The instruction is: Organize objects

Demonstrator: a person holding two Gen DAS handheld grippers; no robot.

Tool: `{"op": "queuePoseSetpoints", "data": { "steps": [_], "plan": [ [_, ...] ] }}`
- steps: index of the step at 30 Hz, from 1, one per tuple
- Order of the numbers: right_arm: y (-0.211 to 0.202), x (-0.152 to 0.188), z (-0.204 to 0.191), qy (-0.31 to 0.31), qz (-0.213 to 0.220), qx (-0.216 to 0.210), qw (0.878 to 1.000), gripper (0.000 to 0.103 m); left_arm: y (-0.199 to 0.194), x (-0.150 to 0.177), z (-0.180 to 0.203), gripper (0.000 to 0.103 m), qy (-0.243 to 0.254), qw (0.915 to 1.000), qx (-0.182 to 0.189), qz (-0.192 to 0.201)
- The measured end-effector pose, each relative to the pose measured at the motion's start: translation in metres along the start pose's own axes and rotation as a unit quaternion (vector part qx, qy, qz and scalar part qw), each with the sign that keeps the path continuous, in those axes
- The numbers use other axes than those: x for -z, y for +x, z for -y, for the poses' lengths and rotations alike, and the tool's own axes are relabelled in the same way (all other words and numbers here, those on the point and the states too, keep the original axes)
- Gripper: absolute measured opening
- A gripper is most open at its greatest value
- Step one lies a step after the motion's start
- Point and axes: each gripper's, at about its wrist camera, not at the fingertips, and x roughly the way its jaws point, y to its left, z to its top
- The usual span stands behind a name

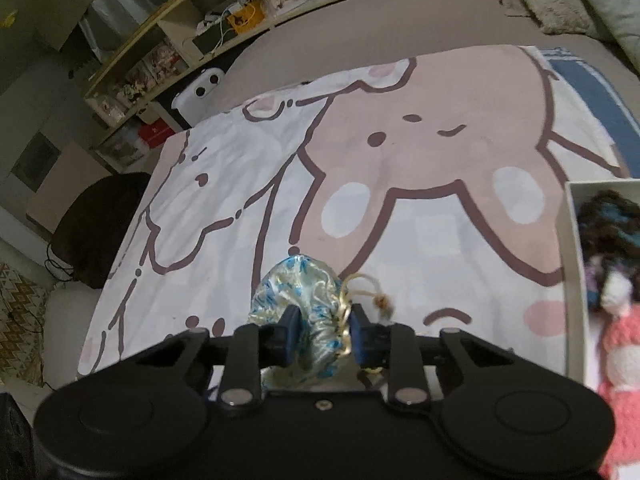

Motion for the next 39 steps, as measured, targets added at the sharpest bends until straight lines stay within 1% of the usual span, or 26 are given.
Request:
{"op": "queuePoseSetpoints", "data": {
  "steps": [10, 17, 25, 29, 32, 39],
  "plan": [
    [-0.061, 0.012, 0.014, 0.029, 0.054, -0.007, 0.998, 0.024, -0.038, -0.006, 0.003, 0.059, -0.018, 0.9992, -0.002, 0.034],
    [-0.104, 0.027, 0.031, 0.047, 0.085, -0.007, 0.995, 0.024, -0.062, -0.012, 0.015, 0.059, -0.004, 0.9983, 0.004, 0.057],
    [-0.148, 0.045, 0.048, 0.056, 0.113, -0.007, 0.992, 0.022, -0.078, -0.011, 0.031, 0.059, 0.003, 0.9977, 0.010, 0.067],
    [-0.165, 0.054, 0.054, 0.059, 0.124, -0.011, 0.990, 0.021, -0.085, -0.011, 0.037, 0.059, 0.005, 0.9972, 0.014, 0.073],
    [-0.175, 0.059, 0.062, 0.065, 0.132, -0.013, 0.989, 0.017, -0.088, -0.012, 0.043, 0.059, 0.009, 0.9970, 0.017, 0.075],
    [-0.188, 0.070, 0.079, 0.077, 0.139, -0.008, 0.987, 0.017, -0.094, -0.015, 0.059, 0.059, 0.017, 0.9961, 0.029, 0.082]
  ]
}}
